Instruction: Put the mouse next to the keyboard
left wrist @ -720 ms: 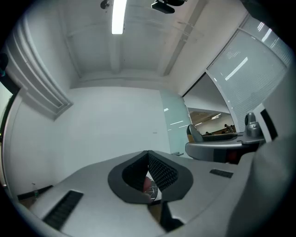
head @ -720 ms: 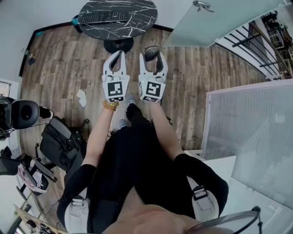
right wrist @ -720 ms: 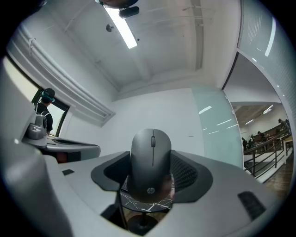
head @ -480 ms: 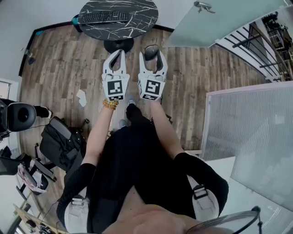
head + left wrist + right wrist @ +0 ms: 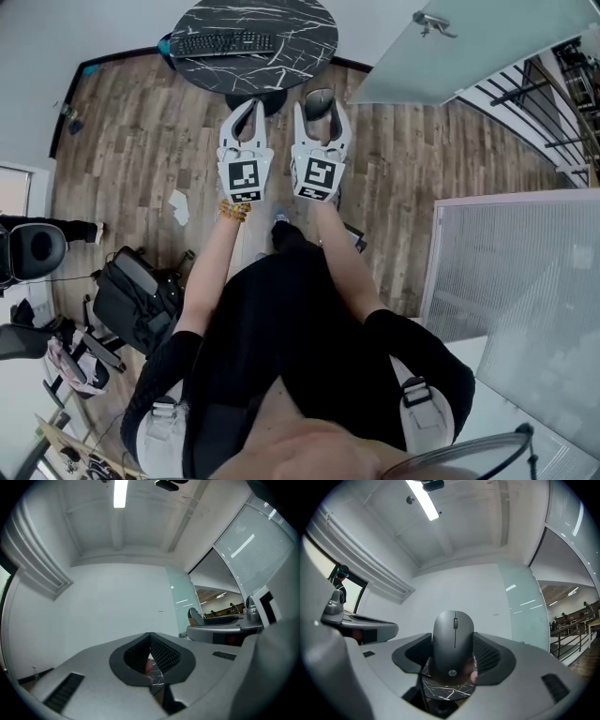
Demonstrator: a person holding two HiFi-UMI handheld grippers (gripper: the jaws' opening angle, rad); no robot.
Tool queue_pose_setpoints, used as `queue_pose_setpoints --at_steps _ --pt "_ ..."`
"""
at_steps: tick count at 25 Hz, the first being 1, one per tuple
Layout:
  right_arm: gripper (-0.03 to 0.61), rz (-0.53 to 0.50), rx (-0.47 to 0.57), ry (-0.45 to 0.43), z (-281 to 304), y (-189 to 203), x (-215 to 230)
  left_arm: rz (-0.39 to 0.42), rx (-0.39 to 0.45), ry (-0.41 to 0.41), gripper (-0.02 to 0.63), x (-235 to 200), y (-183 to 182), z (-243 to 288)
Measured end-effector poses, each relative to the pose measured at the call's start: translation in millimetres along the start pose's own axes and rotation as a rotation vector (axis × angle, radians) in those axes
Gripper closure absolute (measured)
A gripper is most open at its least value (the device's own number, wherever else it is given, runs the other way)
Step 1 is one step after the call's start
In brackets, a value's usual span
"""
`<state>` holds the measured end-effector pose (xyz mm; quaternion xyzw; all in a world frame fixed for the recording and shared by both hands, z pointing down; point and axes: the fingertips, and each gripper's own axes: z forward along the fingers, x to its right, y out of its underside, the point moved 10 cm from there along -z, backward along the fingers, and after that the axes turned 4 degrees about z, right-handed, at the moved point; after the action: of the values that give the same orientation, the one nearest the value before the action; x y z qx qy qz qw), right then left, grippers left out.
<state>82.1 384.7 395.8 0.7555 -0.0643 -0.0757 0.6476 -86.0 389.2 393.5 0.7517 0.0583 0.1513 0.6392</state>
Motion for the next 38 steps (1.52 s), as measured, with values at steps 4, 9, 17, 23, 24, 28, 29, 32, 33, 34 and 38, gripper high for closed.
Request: queue_pose_setpoints --at_steps 4,9,17,23,24,28,29,32,33,34,38 --pt "0.301 0.008 -0.001 -0.018 25 5 2 0.002 -0.009 -0.007 0.605 -6 5 24" --pt "0.301 0.009 0.011 -0.045 59 9 25 -0.017 -0.030 -0.011 0.604 2 15 63" --pt "0.301 0.029 0.000 -0.087 110 24 54 -0.003 -0.065 -0.034 0.604 5 27 119" --pt "0.301 0.022 0.003 -0.122 138 34 69 0.011 -0.085 -0.048 0.605 7 34 145" --pt "0.301 0.028 0.000 -0.120 142 38 70 0.009 -0.089 -0.050 0.604 7 36 148" --pt "0.301 0.034 -0.024 -0.120 158 51 72 0.010 -0.109 -0.040 0.604 -3 49 161" --pt "0.301 0.037 -0.028 -0.126 164 53 71 0.011 -0.113 -0.042 0.605 -8 51 165" --pt "0.301 0.033 -0.035 -0.129 181 57 75 0.003 -0.116 -0.041 0.605 -15 54 177" --pt "0.301 0.028 -0.035 -0.124 185 57 77 -0.002 -0.116 -0.034 0.604 -15 57 182" --pt "0.301 0.023 -0.034 -0.118 191 58 77 -0.008 -0.115 -0.026 0.605 -17 60 187" --pt "0.301 0.010 -0.024 -0.109 217 56 72 -0.021 -0.099 0.003 0.604 -34 66 214"
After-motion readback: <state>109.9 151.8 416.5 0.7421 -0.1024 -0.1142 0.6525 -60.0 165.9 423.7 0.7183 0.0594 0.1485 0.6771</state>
